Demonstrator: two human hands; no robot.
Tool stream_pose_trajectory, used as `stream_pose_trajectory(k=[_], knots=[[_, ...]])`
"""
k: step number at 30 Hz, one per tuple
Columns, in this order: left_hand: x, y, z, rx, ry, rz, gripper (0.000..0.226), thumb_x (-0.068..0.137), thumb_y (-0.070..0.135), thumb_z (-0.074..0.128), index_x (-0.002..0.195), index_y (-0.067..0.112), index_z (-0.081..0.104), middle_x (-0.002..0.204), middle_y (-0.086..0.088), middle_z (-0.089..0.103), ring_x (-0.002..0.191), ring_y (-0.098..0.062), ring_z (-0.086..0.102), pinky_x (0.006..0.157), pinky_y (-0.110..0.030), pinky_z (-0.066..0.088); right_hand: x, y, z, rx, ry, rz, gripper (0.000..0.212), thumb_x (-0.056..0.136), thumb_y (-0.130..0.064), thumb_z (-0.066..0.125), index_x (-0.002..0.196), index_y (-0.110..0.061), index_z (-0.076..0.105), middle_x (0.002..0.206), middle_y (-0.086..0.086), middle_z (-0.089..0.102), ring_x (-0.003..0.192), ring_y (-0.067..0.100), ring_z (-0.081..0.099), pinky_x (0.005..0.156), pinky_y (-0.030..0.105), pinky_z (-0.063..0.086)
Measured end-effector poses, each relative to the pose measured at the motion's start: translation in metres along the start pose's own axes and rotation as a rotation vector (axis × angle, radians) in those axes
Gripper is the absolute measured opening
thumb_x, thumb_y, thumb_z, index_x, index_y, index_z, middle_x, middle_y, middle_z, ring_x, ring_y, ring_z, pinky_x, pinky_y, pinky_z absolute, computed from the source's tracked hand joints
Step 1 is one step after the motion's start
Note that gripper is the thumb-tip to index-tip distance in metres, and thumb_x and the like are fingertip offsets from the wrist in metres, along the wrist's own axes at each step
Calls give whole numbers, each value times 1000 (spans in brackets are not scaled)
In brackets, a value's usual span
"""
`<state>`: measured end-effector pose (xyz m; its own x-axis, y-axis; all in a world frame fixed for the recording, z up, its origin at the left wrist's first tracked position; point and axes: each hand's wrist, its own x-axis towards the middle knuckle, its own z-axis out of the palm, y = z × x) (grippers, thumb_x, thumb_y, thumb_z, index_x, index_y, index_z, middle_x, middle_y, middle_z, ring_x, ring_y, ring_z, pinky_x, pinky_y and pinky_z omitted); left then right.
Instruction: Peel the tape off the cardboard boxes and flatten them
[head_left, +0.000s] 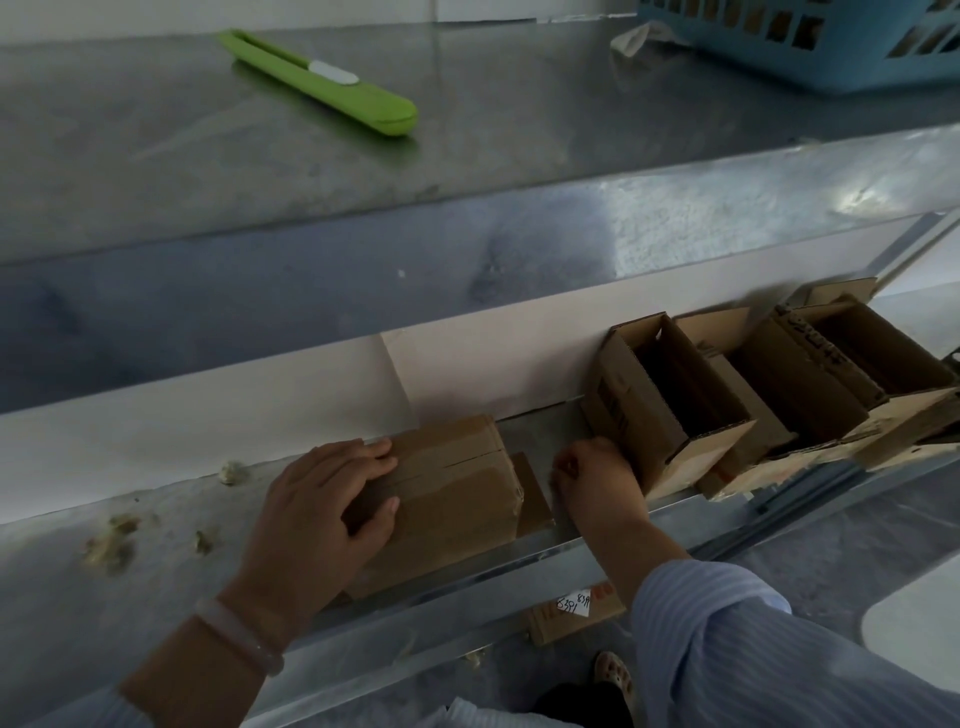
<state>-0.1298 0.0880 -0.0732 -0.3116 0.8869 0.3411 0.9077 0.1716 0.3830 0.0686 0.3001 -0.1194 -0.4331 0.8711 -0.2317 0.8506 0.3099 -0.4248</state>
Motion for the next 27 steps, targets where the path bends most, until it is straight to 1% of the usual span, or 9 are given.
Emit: stream_pose_trajectory(k=[4,8,11,13,16,19,21,24,27], knots=[[-1,1,0,12,2,-5,44,84,48,51,114,22,68,125,19,56,118,4,44,106,-15,26,-7,-2,7,0,11,-21,36,103,-31,40,136,-25,53,135,5,44,115,21,52,100,31,42],[-1,-1,-1,27,17,-19,46,87,51,49,116,22,69,132,12,54,121,-6,47,106,-25,31,-15,-9,1,99,128,-27,45,99,-25,49,143,-29,41,139,4,35,116,20,51,99,31,43],[-2,-3,-2,51,64,-90,47,88,52,47,119,24,68,132,2,51,118,-19,46,102,-33,34,-22,-22,-11,301,182,-123,29,97,-29,54,126,-28,57,125,-4,52,104,8,54,95,27,46],[-3,-4,-4,-35,71,-215,49,87,55,45,128,32,59,128,6,46,115,-16,41,99,-31,33,-34,-35,-17,476,192,-204,17,96,-32,55,109,-28,66,102,-12,62,89,0,57,84,24,51],[-9,-4,-9,-269,115,-439,48,91,37,61,136,37,45,122,8,38,114,-8,37,96,-25,33,-55,-50,-21,620,103,-283,12,94,-33,58,101,-35,68,94,-16,67,87,-3,60,78,19,51],[-21,-6,-18,-385,250,-645,29,90,22,64,118,27,59,114,2,53,101,-12,54,88,-31,47,-67,-57,-19,594,60,-300,20,92,-29,62,101,-48,62,99,-24,64,93,-10,57,80,14,48],[-26,-7,-20,-456,242,-735,13,93,16,58,100,26,63,103,1,63,94,-16,63,84,-36,52,-69,-59,-20,590,55,-272,24,94,-26,60,101,-49,60,98,-27,62,93,-11,56,80,12,46],[-30,-5,-26,-732,288,-866,22,97,5,50,94,21,65,100,-4,68,97,-20,66,87,-38,54,-69,-67,-25,766,-34,-107,21,98,-21,54,96,-36,68,93,-16,69,91,1,62,86,25,52],[-34,-11,-32,-655,236,-866,16,92,10,59,91,21,70,91,-1,72,90,-19,68,89,-43,55,-71,-77,-33,1093,-223,81,25,99,-14,50,94,-14,74,93,3,75,95,19,68,93,41,53]])
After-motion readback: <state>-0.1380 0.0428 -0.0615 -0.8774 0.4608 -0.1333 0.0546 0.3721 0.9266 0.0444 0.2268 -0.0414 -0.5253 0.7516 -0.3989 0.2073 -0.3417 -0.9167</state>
